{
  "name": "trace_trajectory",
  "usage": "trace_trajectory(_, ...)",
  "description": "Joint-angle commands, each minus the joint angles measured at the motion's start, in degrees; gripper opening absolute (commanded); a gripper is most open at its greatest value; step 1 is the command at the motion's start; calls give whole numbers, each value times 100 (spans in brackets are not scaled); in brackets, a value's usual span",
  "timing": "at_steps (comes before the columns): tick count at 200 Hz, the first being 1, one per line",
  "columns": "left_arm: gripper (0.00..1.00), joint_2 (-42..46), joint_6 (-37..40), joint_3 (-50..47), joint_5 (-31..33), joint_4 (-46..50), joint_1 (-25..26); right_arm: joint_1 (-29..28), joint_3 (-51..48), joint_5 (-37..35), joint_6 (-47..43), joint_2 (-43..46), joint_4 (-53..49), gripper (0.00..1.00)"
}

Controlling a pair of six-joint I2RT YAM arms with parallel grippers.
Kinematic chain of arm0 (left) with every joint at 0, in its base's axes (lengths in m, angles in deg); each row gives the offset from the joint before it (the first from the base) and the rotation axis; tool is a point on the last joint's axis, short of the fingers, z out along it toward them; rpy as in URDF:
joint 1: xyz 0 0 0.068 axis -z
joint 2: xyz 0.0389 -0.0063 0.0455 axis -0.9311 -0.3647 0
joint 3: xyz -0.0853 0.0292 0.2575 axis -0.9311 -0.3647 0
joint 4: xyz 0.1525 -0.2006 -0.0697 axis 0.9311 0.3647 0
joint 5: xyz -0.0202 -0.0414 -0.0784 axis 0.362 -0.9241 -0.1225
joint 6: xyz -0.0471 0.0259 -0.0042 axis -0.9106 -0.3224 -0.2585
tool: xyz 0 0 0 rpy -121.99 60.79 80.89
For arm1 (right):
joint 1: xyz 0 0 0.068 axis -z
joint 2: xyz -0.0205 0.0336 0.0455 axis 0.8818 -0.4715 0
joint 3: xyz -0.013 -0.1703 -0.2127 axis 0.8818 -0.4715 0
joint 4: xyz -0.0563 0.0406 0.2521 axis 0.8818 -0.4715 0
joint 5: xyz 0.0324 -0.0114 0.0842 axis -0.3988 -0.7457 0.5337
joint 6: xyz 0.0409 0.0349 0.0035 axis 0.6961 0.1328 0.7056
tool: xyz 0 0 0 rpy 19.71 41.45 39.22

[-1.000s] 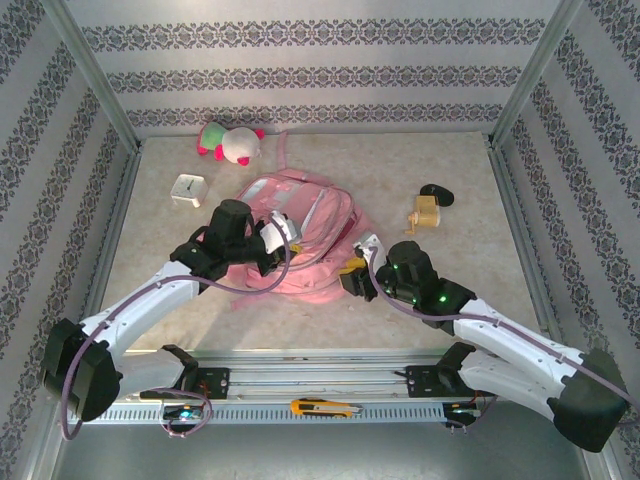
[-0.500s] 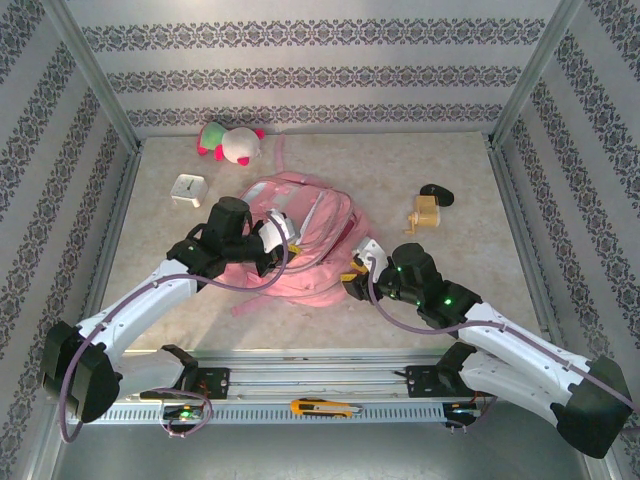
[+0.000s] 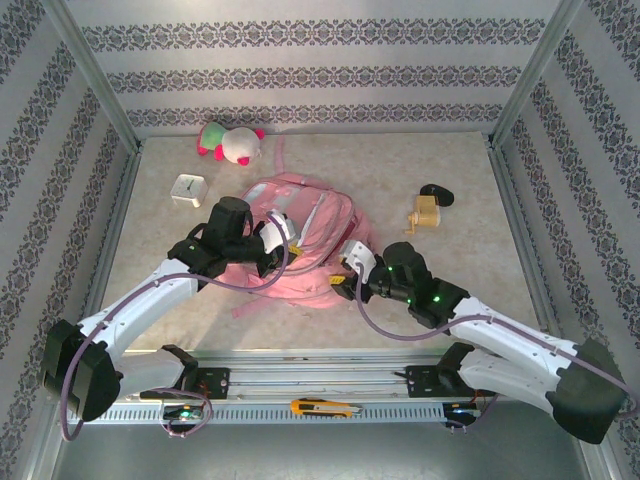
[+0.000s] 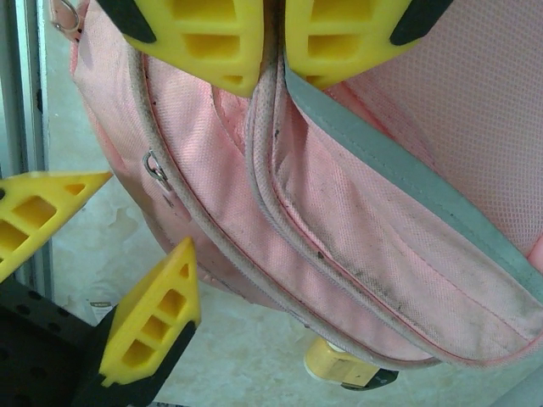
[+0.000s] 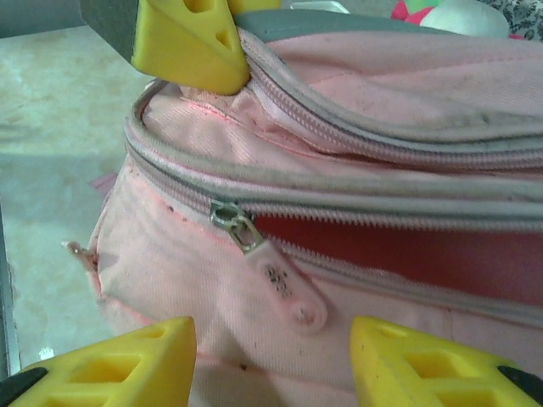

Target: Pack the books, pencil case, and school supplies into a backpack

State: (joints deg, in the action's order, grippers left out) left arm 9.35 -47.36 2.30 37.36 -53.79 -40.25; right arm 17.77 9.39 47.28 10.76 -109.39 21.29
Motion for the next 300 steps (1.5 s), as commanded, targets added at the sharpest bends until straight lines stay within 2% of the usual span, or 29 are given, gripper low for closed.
trace_trajectory(1,0,67,-11,346,-491,-642,-67,28,108,340,-107,-255,451,50)
trace_trajectory(44,0,46,11,359,-516,-667,-66,26,190,758,-3,-538,605,47)
trace_trajectory(73,0,1,24,351,-482,-698,-60,57,179,1081,132,-508,604,36)
trace_trajectory(100,0,-22,-35,347,-514,-778,-67,74,169,998,255,-537,604,24)
trace_trajectory(130,0,-18,-30,359,-526,-784,-61,79,231,908,299,-621,628,25)
trace_trajectory(162,0,-6,39,351,-457,-687,-66,183,278,671,524,-595,500,0)
trace_trajectory(226,0,84,617,184,-419,-8,-325,1125,81,384,995,145,-74,0)
trace_trajectory(249,0,114,989,239,-499,425,-354,1413,177,384,1033,91,-262,0)
trace_trajectory(277,0,129,1479,284,-901,985,-349,1557,309,139,1159,-160,-320,0)
trace_trajectory(300,0,182,1740,221,-992,1318,-355,1648,381,57,1210,-370,-306,0)
